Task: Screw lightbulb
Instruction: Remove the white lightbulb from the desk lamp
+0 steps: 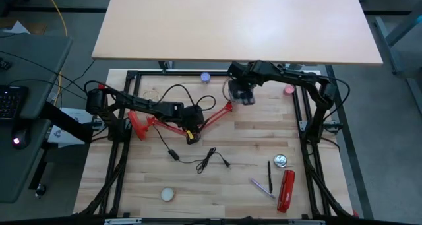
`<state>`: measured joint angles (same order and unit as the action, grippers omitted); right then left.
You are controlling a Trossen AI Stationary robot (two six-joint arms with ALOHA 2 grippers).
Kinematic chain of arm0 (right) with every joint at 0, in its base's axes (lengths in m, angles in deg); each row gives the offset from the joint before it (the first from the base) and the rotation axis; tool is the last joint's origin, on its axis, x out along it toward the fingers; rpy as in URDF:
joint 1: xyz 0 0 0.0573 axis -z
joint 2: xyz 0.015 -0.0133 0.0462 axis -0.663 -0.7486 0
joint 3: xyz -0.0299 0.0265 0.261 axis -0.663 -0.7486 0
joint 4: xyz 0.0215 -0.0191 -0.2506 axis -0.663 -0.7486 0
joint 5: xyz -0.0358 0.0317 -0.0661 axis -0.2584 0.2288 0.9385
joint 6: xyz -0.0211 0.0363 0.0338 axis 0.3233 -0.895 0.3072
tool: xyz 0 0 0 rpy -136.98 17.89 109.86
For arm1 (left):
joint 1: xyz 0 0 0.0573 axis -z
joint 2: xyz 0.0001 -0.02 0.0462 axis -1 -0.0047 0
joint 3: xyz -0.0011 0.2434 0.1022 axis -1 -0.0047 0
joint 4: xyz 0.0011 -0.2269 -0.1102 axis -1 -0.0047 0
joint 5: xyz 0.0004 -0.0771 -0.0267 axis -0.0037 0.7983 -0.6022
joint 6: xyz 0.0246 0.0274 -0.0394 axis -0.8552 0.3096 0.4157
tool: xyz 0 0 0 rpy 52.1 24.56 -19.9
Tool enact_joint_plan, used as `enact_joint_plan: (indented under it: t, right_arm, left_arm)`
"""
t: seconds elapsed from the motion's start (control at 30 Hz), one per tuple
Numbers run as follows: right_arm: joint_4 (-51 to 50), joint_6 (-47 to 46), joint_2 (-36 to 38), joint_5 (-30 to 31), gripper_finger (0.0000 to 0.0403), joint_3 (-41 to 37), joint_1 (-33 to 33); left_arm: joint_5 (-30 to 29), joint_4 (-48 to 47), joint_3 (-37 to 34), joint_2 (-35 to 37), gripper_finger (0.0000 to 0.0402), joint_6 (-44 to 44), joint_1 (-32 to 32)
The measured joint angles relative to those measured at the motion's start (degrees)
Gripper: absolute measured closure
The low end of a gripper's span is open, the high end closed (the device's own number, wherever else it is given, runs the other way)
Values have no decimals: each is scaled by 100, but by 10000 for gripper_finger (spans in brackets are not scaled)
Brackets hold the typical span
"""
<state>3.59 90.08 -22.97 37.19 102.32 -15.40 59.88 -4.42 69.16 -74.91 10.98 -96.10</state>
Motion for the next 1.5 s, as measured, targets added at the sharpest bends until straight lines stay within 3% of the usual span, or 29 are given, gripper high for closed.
enact_joint_plan:
  t: [0.1, 0.17, 0.43, 0.6, 0.93, 1.1, 1.37, 1.5]
  right_arm:
    - [116, 2398, 2, 13, 169, 1, -2]
    - [234, 3164, 2, 11, 168, 1, -5]
    - [337, 3051, 3, 55, 166, 8, -33]
    - [310, 3612, 67, 149, 166, 9, -39]
    - [240, 3720, 633, 328, 166, 21, -30]
    - [139, 2960, 1377, 211, 166, 21, -28]
    - [107, -88, 2820, -720, 166, 25, -44]
    - [195, -1524, 3301, -1800, 166, 25, -67]
  left_arm:
    - [2, -2, 2, 1, 401, 1, 0]
    - [0, -4, 0, 1, 401, -1, 0]
    - [1, -5, 0, 1, 401, 38, 0]
    - [0, -2, 0, 1, 401, 51, 0]
    - [-4, 2, 0, 1, 401, 101, -2]
    - [0, -72, -1, 58, 402, 29, -14]
    - [-9, -378, 182, 840, 402, -462, -240]
    - [-9, -1061, 429, 1491, 402, -598, -280]
